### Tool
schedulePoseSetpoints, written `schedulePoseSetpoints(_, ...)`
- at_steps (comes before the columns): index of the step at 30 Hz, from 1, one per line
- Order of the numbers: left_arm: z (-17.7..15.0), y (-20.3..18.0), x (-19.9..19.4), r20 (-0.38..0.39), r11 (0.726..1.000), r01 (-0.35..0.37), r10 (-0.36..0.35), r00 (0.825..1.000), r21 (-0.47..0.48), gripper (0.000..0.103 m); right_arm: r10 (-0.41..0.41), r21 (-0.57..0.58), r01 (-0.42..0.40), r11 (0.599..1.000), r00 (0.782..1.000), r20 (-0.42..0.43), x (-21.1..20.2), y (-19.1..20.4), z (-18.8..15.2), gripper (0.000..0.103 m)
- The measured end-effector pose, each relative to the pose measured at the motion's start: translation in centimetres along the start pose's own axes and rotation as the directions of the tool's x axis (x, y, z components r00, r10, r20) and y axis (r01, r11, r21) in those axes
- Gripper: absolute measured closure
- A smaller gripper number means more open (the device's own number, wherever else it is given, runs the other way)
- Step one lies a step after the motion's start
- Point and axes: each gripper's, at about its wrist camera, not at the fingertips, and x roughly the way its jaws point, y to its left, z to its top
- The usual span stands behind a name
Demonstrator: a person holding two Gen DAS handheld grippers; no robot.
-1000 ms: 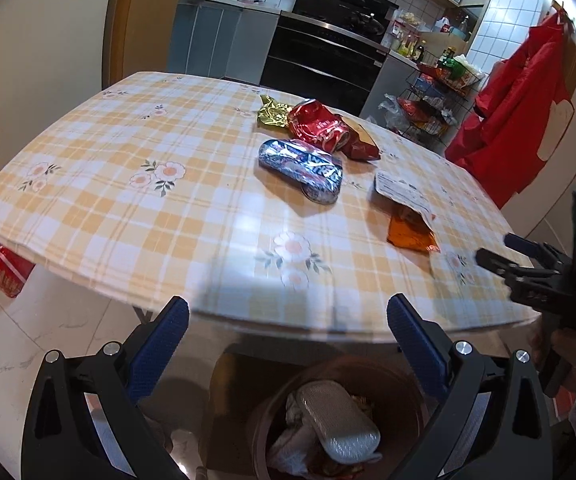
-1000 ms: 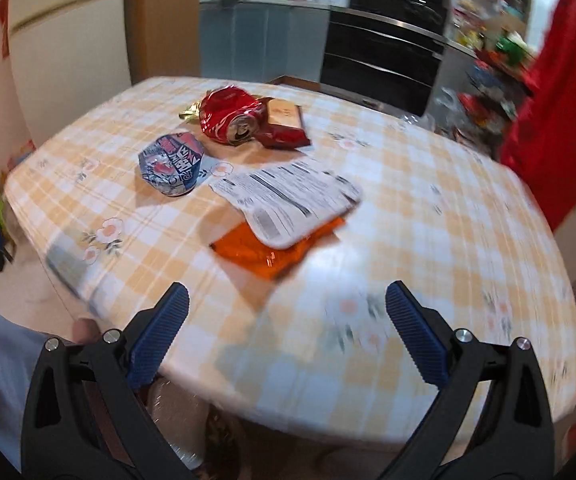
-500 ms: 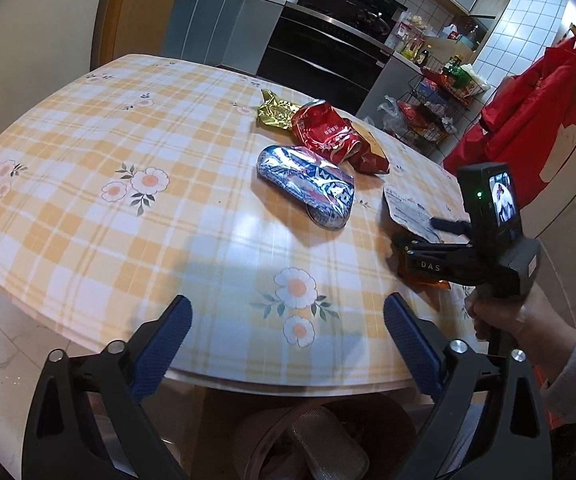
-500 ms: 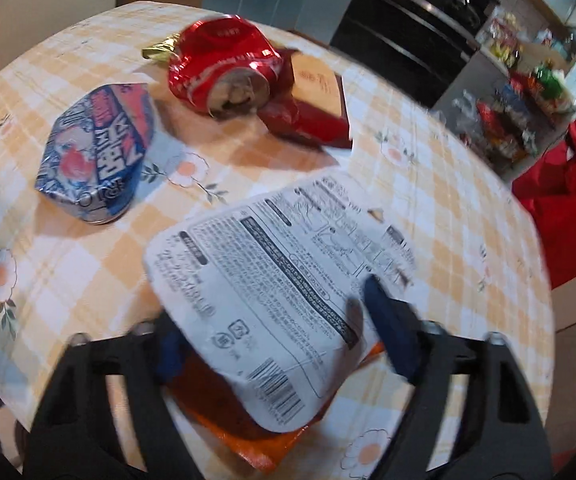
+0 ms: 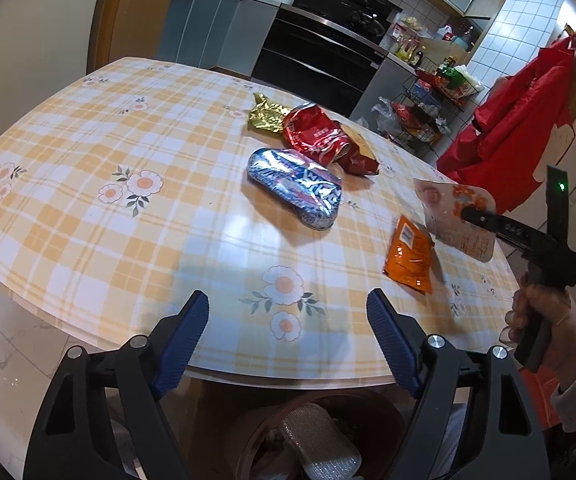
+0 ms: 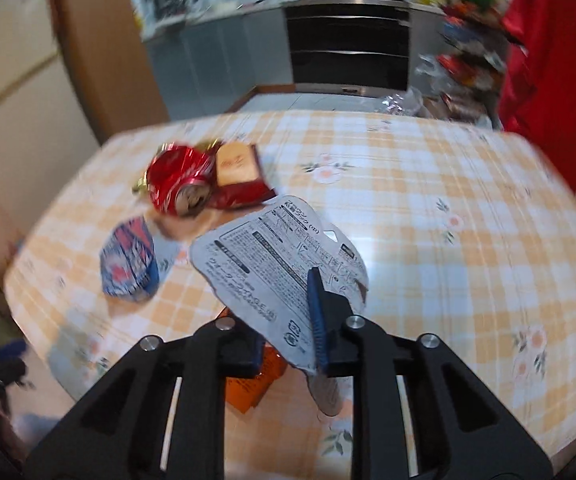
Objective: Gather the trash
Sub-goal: 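Grasp the blue foil wrapper with the left tool while the right tool holds the paper, then carry the paper wrapper and blue foil wrapper over the bucket with both tools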
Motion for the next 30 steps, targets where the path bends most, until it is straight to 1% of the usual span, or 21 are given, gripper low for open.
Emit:
schedulePoseSetpoints(5,0.7,-0.9,0.6,-0.02,0.999,0.035,-0.035,0.999,-0.007,0.029,0.041,0.126,-0.046,0.991,0.998,0.041,-2.2,-2.8,-1.6,0.084)
schedulePoseSetpoints(7,1.1,-1.1,1.2,-0.035,0.999,0.045,-0.046,0.998,-0.014,0.033,0.041,0.162,-0.048,0.986,0.998,0.048,-2.6,-3.7,-2.5,0.085)
schedulePoseSetpoints(9,1.8,-1.1,2.2,-0.054,0.998,0.057,-0.058,0.997,-0.032,0.039,0.044,0.198,-0.052,0.979,0.998,0.044,-2.7,-4.4,-3.4,0.088)
schedulePoseSetpoints(11,2.7,-0.8,3.3,-0.063,0.995,0.07,-0.075,0.995,-0.068,0.039,0.065,0.249,-0.07,0.966,0.998,0.027,-2.5,-5.1,-4.3,0.09)
schedulePoseSetpoints(13,3.9,-0.4,5.1,-0.077,0.985,0.096,-0.107,0.991,-0.14,0.039,0.075,0.277,-0.076,0.958,0.997,0.015,-2.2,-5.6,-5.0,0.09)
schedulePoseSetpoints(17,5.7,0.3,8.3,-0.084,0.956,0.122,-0.149,0.985,-0.268,0.039,0.074,0.273,-0.072,0.959,0.997,0.002,-1.8,-5.6,-5.8,0.09)
schedulePoseSetpoints(20,7.2,0.9,10.6,-0.074,0.926,0.13,-0.167,0.983,-0.355,0.043,0.078,0.274,-0.076,0.959,0.997,0.003,-1.9,-5.6,-6.0,0.09)
schedulePoseSetpoints(22,7.8,1.0,11.7,-0.069,0.919,0.124,-0.161,0.984,-0.373,0.045,0.078,0.265,-0.075,0.961,0.997,0.001,-1.9,-5.6,-6.1,0.09)
schedulePoseSetpoints(24,8.4,1.0,12.7,-0.074,0.92,0.111,-0.149,0.986,-0.376,0.048,0.078,0.257,-0.074,0.964,0.997,-0.004,-1.8,-5.7,-6.2,0.09)
schedulePoseSetpoints(25,8.6,1.1,13.2,-0.077,0.919,0.099,-0.138,0.987,-0.381,0.051,0.078,0.256,-0.075,0.964,0.997,-0.004,-1.8,-5.8,-6.1,0.09)
schedulePoseSetpoints(26,8.7,1.2,13.5,-0.077,0.919,0.088,-0.127,0.989,-0.384,0.057,0.079,0.256,-0.076,0.964,0.997,-0.004,-1.7,-5.9,-6.1,0.09)
schedulePoseSetpoints(27,8.8,1.3,13.8,-0.079,0.923,0.061,-0.098,0.992,-0.381,0.061,0.081,0.256,-0.077,0.964,0.997,-0.004,-1.8,-5.9,-6.1,0.09)
schedulePoseSetpoints(28,8.7,1.4,14.1,-0.077,0.925,0.041,-0.075,0.994,-0.377,0.062,0.082,0.255,-0.078,0.964,0.997,-0.005,-1.8,-5.9,-6.1,0.09)
schedulePoseSetpoints(30,8.5,1.8,14.9,-0.087,0.922,0.033,-0.072,0.994,-0.387,0.063,0.082,0.25,-0.078,0.965,0.997,-0.006,-1.8,-5.9,-6.2,0.09)
